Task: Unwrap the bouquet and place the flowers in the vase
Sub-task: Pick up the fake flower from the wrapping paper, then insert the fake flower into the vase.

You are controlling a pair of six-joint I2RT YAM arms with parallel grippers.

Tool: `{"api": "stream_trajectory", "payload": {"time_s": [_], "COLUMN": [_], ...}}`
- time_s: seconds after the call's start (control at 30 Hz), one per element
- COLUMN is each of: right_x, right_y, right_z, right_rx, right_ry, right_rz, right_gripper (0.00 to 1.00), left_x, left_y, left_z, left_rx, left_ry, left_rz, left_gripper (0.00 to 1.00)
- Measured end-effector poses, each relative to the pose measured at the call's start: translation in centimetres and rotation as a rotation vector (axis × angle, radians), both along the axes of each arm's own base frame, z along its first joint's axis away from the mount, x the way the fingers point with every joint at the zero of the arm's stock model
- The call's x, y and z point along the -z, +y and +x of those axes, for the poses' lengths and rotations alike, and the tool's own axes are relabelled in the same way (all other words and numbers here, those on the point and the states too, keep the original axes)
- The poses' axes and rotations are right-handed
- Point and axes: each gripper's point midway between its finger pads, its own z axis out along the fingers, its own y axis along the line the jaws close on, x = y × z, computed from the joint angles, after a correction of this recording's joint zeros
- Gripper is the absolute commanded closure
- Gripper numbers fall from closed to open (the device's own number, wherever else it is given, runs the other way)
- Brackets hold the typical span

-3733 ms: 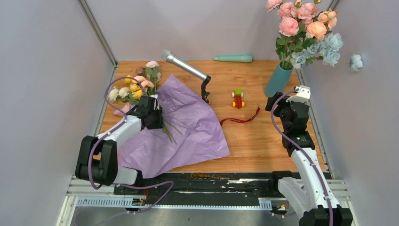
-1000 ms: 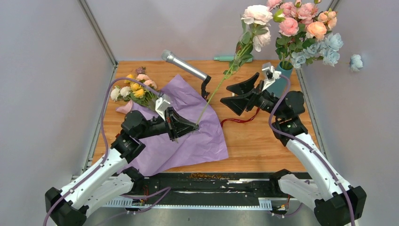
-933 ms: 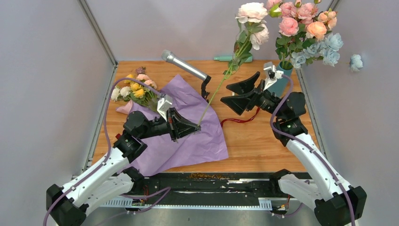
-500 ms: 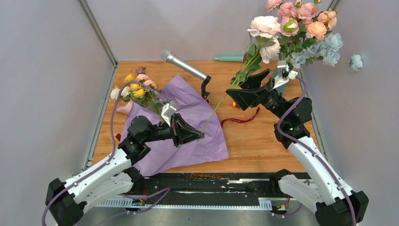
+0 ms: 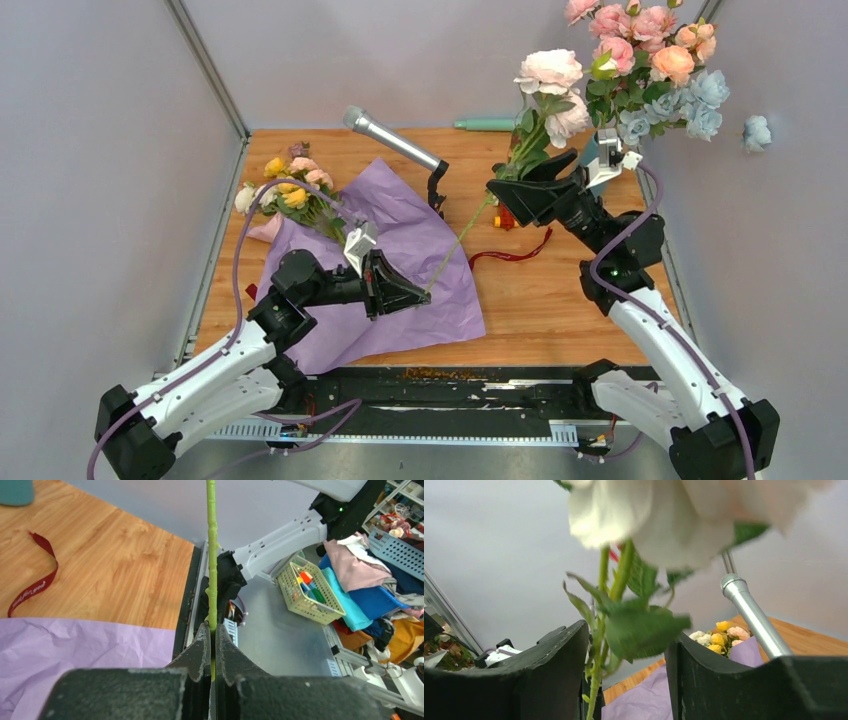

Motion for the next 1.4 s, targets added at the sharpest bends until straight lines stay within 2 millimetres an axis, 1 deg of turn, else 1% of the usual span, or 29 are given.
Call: {"api": "stream_trajectory", "payload": {"time_s": [0.2, 0.3, 0.43, 0.63, 0.67, 0.7, 0.73, 0.77, 0.8, 0.83, 0.87, 0.9, 0.93, 1.0, 1.07, 1.17, 1.23, 1.27, 1.4], "right_x": [0.0, -0.1, -0.1, 0.2, 0.3, 0.4, 0.4, 0.5, 0.5, 0.5, 0.7, 0.8, 1.0, 1.8, 2.4, 2.7, 2.3, 1.9, -0.3], "right_y": [0.2, 0.2, 0.3, 0.3, 0.3, 0.3, 0.3, 0.3, 0.2, 0.2, 0.2, 0.2, 0.2, 0.1, 0.0, -1.0, -2.2, -2.8, -5.6], "right_z": [0.3, 0.1, -0.3, -0.3, -0.2, -0.2, -0.2, -0.1, 0.0, 0.0, 0.1, 0.2, 0.3, 0.9, 1.5, 2.4, 3.1, 3.4, 5.5], "right_rx": [-0.016, -0.023, -0.037, -0.037, -0.035, -0.033, -0.03, -0.025, -0.019, -0.014, -0.008, 0.003, 0.016, 0.058, 0.107, 0.219, 0.32, 0.365, 0.596], "right_ry": [0.004, -0.009, -0.018, -0.021, -0.021, -0.02, -0.021, -0.022, -0.024, -0.027, -0.03, -0.031, -0.031, -0.025, -0.017, -0.019, -0.044, -0.059, -0.111], "right_rz": [0.018, 0.027, 0.029, 0.022, 0.02, 0.019, 0.019, 0.018, 0.017, 0.012, 0.004, -0.006, -0.016, -0.054, -0.094, -0.157, -0.198, -0.214, -0.299], "right_gripper": [0.74, 0.87, 1.0, 1.0, 1.0, 1.0, 1.0, 1.0, 1.0, 1.0, 1.0, 1.0, 1.0, 1.0, 1.0, 1.0, 1.0, 1.0, 1.0], "left_x": [2.1, 2.7, 3.1, 3.6, 3.6, 3.7, 3.7, 3.7, 3.7, 3.7, 3.6, 3.5, 3.4, 3.1, 3.0, 2.8, 2.7, 2.6, 2.4], "left_y": [0.2, 0.2, 0.2, 0.1, 0.1, 0.2, 0.2, 0.2, 0.2, 0.2, 0.3, 0.3, 0.4, 0.5, 0.8, 1.6, 2.4, 3.2, 5.7], "left_z": [-0.1, -0.1, 0.1, 0.6, 0.6, 0.8, 0.9, 1.1, 1.3, 1.6, 1.8, 2.1, 2.4, 2.9, 3.5, 4.6, 5.6, 6.8, 9.7], "left_rx": [0.009, 0.007, 0.003, -0.011, -0.015, -0.02, -0.024, -0.032, -0.041, -0.05, -0.06, -0.07, -0.082, -0.106, -0.136, -0.18, -0.212, -0.256, -0.378], "left_ry": [0.013, 0.007, 0.003, -0.006, -0.008, -0.007, -0.01, -0.012, -0.02, -0.026, -0.04, -0.045, -0.054, -0.077, -0.092, -0.106, -0.103, -0.096, -0.085], "left_rz": [0.079, 0.102, 0.122, 0.142, 0.147, 0.158, 0.166, 0.18, 0.193, 0.207, 0.219, 0.232, 0.245, 0.265, 0.287, 0.305, 0.307, 0.309, 0.315], "left_gripper": [1.0, 1.0, 1.0, 1.0, 0.97, 0.87, 0.74, 0.66, 0.48, 0.4, 0.25, 0.2, 0.11, 0.04, 0.01, 0.0, 0.0, 0.0, 0.0]}}
